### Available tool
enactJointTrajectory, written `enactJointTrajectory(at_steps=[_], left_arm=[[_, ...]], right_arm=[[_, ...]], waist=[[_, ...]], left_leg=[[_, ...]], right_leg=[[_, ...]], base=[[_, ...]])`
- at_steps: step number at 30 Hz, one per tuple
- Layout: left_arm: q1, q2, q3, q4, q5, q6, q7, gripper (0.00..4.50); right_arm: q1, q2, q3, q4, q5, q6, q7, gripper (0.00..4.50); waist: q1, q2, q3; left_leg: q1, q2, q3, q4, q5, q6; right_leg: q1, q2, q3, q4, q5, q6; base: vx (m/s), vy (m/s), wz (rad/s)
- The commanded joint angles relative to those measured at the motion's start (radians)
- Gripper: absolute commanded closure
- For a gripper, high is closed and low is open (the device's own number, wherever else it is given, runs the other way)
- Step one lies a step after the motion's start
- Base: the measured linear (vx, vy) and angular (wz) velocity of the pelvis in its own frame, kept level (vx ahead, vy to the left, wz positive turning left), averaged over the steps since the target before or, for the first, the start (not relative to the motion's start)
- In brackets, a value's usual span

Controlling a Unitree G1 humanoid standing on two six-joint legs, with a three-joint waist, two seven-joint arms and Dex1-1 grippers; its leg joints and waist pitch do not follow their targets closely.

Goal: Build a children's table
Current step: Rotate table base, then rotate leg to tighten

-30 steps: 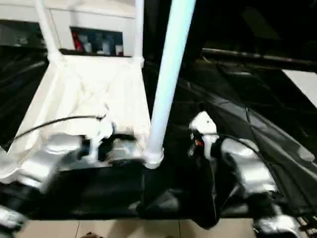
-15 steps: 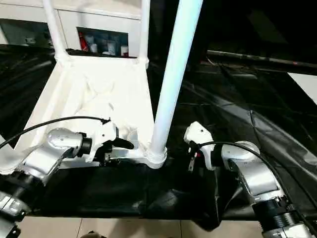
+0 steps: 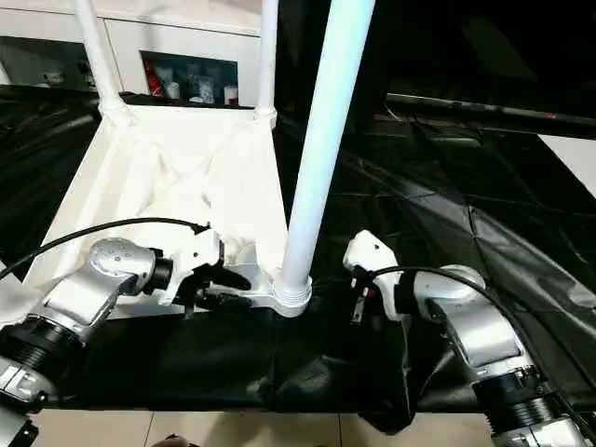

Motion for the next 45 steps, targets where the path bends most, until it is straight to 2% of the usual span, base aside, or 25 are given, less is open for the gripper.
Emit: enactJointTrajectory(at_steps=[1, 5, 8, 9, 13, 14, 16, 18, 21, 24, 25, 27, 29, 32, 33, 39, 40, 45], left_arm=[[0.002, 0.009, -0.025, -0.008, 0.021, 0.015, -0.011, 3.11], [0.006, 0.010, -0.021, -0.017, 0.027, 0.026, -0.010, 3.55], [0.007, 0.009, -0.020, -0.020, 0.027, 0.030, -0.011, 3.71], [0.006, 0.008, -0.019, -0.018, 0.028, 0.027, -0.010, 3.91], [0.006, -0.001, -0.011, -0.014, 0.018, 0.027, -0.007, 4.08], [0.007, -0.005, -0.009, -0.014, 0.013, 0.027, -0.009, 4.23], [0.016, -0.014, -0.005, -0.015, 0.003, 0.031, -0.016, 4.39], [0.025, -0.017, -0.007, -0.017, 0.003, 0.031, -0.017, 4.47], [0.034, -0.021, -0.012, -0.018, 0.005, 0.031, -0.018, 4.50], [0.034, -0.028, -0.011, -0.014, 0.007, 0.030, -0.013, 4.50], [0.031, -0.030, -0.010, -0.009, 0.009, 0.026, -0.013, 4.50], [0.031, -0.030, -0.010, -0.008, 0.010, 0.026, -0.013, 4.50], [0.021, -0.042, -0.007, 0.006, 0.017, 0.016, -0.004, 4.50], [0.015, -0.051, -0.004, 0.014, 0.020, 0.011, 0.002, 4.50], [0.013, -0.054, -0.005, 0.019, 0.024, 0.007, 0.004, 4.50], [0.006, -0.066, -0.002, 0.030, 0.027, 0.001, 0.009, 4.50], [0.004, -0.069, -0.002, 0.032, 0.029, -0.001, 0.011, 4.50], [0.001, -0.077, -0.004, 0.039, 0.035, -0.007, 0.015, 4.50]], right_arm=[[-0.018, -0.015, -0.002, 0.002, -0.011, 0.002, -0.005, 4.50], [-0.019, -0.018, 0.001, 0.009, -0.013, -0.007, -0.009, 4.50], [-0.019, -0.018, 0.001, 0.010, -0.014, -0.010, -0.010, 4.50], [-0.019, -0.018, 0.000, 0.010, -0.014, -0.011, -0.010, 4.50], [-0.012, -0.017, -0.006, 0.006, -0.010, -0.019, -0.013, 4.50], [-0.008, -0.014, -0.012, 0.005, -0.002, -0.019, -0.013, 4.50], [0.001, 0.008, -0.038, 0.007, 0.039, -0.003, -0.012, 4.16], [0.006, 0.023, -0.056, 0.011, 0.071, 0.007, -0.004, 4.13], [0.011, 0.020, -0.064, 0.012, 0.087, 0.004, 0.012, 3.76], [0.016, 0.017, -0.068, 0.013, 0.103, 0.014, 0.024, 3.57], [0.014, 0.008, -0.059, 0.022, 0.093, 0.006, 0.028, 3.33], [0.013, 0.006, -0.056, 0.024, 0.090, 0.003, 0.029, 3.29], [0.024, 0.005, -0.056, 0.048, 0.079, -0.028, 0.028, 3.02], [0.038, 0.006, -0.059, 0.047, 0.085, -0.038, 0.026, 2.88], [0.046, 0.006, -0.057, 0.043, 0.083, -0.044, 0.022, 2.73], [0.061, 0.033, -0.060, 0.045, 0.085, -0.080, -0.004, 2.30], [0.059, 0.044, -0.060, 0.049, 0.081, -0.096, -0.018, 2.07], [0.043, 0.076, -0.056, 0.091, 0.055, -0.165, -0.059, 1.82]], waist=[[0.004, 0.012, -0.065], [0.004, 0.014, -0.066], [0.004, 0.013, -0.067], [0.004, 0.013, -0.066], [0.004, 0.013, -0.066], [0.003, 0.012, -0.066], [0.003, 0.012, -0.066], [0.004, 0.011, -0.066], [0.004, 0.011, -0.067], [0.005, 0.012, -0.067], [0.004, 0.014, -0.067], [0.005, 0.013, -0.067], [0.005, 0.013, -0.068], [0.007, 0.012, -0.067], [0.009, 0.015, -0.066], [0.009, 0.013, -0.066], [0.009, 0.015, -0.066], [0.009, 0.015, -0.068]], left_leg=[[0.017, 0.026, -0.015, -0.073, -0.284, -0.013], [0.016, 0.026, -0.016, -0.073, -0.273, -0.012], [0.016, 0.025, -0.015, -0.072, -0.265, -0.011], [0.016, 0.025, -0.015, -0.072, -0.266, -0.010], [0.018, 0.026, -0.015, -0.072, -0.277, -0.011], [0.017, 0.025, -0.015, -0.073, -0.276, -0.011], [0.017, 0.025, -0.015, -0.072, -0.271, -0.007], [0.016, 0.025, -0.015, -0.072, -0.276, -0.004], [0.015, 0.026, -0.015, -0.072, -0.268, 0.000], [0.014, 0.025, -0.015, -0.071, -0.263, 0.002], [0.015, 0.025, -0.015, -0.072, -0.266, 0.000], [0.015, 0.025, -0.015, -0.072, -0.266, 0.000], [0.014, 0.024, -0.014, -0.070, -0.263, 0.001], [0.014, 0.023, -0.014, -0.070, -0.264, 0.006], [0.013, 0.023, -0.014, -0.071, -0.268, 0.008], [0.015, 0.024, -0.016, -0.073, -0.293, 0.003], [0.015, 0.024, -0.016, -0.073, -0.291, 0.003], [0.015, 0.024, -0.015, -0.073, -0.288, 0.001]], right_leg=[[0.040, -0.058, 0.036, -0.082, -0.264, -0.191], [0.041, -0.058, 0.036, -0.081, -0.253, -0.193], [0.042, -0.058, 0.036, -0.079, -0.244, -0.194], [0.042, -0.057, 0.036, -0.080, -0.246, -0.194], [0.040, -0.058, 0.036, -0.082, -0.263, -0.191], [0.040, -0.057, 0.036, -0.081, -0.262, -0.191], [0.040, -0.057, 0.036, -0.081, -0.254, -0.193], [0.040, -0.060, 0.036, -0.082, -0.262, -0.193], [0.041, -0.059, 0.036, -0.082, -0.267, -0.190], [0.041, -0.059, 0.036, -0.083, -0.282, -0.182], [0.039, -0.058, 0.035, -0.085, -0.290, -0.181], [0.040, -0.058, 0.035, -0.085, -0.291, -0.179], [0.039, -0.059, 0.035, -0.086, -0.289, -0.180], [0.040, -0.059, 0.035, -0.087, -0.294, -0.177], [0.039, -0.059, 0.035, -0.089, -0.305, -0.173], [0.036, -0.061, 0.034, -0.094, -0.365, -0.153], [0.035, -0.061, 0.035, -0.094, -0.359, -0.155], [0.034, -0.060, 0.035, -0.091, -0.329, -0.166]], base=[[0.000, 0.000, 0.00], [0.000, 0.000, 0.00], [0.000, 0.000, 0.00], [0.000, 0.000, 0.00], [0.000, 0.000, 0.00], [0.000, 0.000, 0.00], [0.000, 0.000, 0.00], [0.000, 0.000, 0.00], [0.000, 0.000, 0.00], [0.000, 0.000, 0.00], [0.000, 0.000, 0.00], [0.000, 0.000, 0.00], [0.000, 0.000, 0.00], [0.000, 0.000, 0.00], [0.000, 0.000, 0.00], [0.000, 0.000, 0.00], [0.000, 0.000, 0.00], [0.000, 0.000, 0.00]])
